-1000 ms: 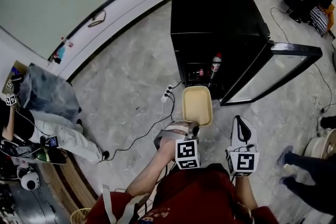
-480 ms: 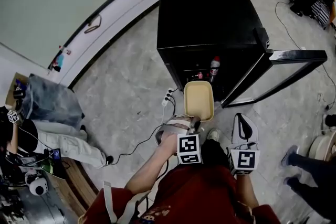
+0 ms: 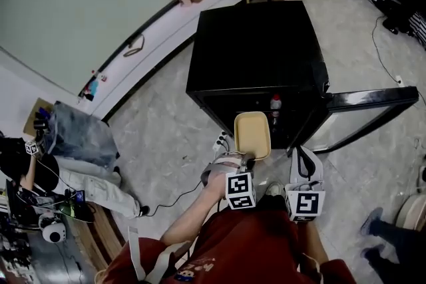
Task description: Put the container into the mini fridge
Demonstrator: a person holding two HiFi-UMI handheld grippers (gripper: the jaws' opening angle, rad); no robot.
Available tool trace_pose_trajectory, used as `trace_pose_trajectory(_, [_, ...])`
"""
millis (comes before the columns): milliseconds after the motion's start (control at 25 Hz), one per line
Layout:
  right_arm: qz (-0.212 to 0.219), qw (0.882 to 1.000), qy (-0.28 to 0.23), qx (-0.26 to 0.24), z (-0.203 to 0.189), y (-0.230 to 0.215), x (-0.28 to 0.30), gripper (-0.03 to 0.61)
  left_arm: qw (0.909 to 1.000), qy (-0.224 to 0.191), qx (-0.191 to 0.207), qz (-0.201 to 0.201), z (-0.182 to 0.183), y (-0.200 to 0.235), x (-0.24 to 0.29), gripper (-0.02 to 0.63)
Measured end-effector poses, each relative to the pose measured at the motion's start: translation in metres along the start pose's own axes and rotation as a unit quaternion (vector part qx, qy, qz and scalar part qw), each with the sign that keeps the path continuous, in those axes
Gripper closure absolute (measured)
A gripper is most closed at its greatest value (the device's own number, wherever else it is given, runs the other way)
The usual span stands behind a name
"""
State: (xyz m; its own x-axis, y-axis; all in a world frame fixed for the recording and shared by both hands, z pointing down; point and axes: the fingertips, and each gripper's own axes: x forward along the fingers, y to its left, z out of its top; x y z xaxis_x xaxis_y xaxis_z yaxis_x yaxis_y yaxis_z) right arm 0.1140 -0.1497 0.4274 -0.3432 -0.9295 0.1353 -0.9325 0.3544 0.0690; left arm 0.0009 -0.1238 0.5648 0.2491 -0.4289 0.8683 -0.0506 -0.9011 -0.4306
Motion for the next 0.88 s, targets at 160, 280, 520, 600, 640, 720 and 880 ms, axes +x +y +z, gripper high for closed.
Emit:
trace_pose_trajectory(160, [0.012,1.0,-0.012,0.006,0.004,-0.013,0.004,0.578,0.9999,0.013,-0.005,0.006,0.008,0.01,0.012,0.575])
trace_pose_trajectory(280, [0.018,1.0,-0.006,0.005,-0.002,-0.02,0.006,0.578,0.9998,0.017,-0.005,0.01,0.012,0.015,0.019,0.575])
trace_pose_trajectory(520, [0.015,1.0,-0.004,0.005,-0.014,-0.029,0.014,0.578,0.9997,0.013,-0.014,0.015,0.013,0.027,0.038,0.576])
trace_pose_trajectory(600, [0.012,1.0,-0.004,0.004,-0.017,-0.029,0.018,0.578,0.9997,0.015,-0.014,0.011,0.008,0.03,0.048,0.575])
trace_pose_trajectory(640, [0.008,1.0,-0.005,0.004,-0.019,-0.03,0.02,0.578,0.9998,0.015,-0.011,0.01,0.007,0.031,0.054,0.575])
trace_pose_trajectory(720, [0.0,1.0,-0.012,0.005,-0.023,-0.032,0.022,0.578,0.9998,0.015,-0.004,0.01,0.005,0.034,0.066,0.575])
trace_pose_trajectory(880, [0.001,1.0,-0.013,-0.006,-0.032,-0.028,0.033,0.578,0.9997,0.015,0.012,0.017,-0.002,0.052,0.091,0.575])
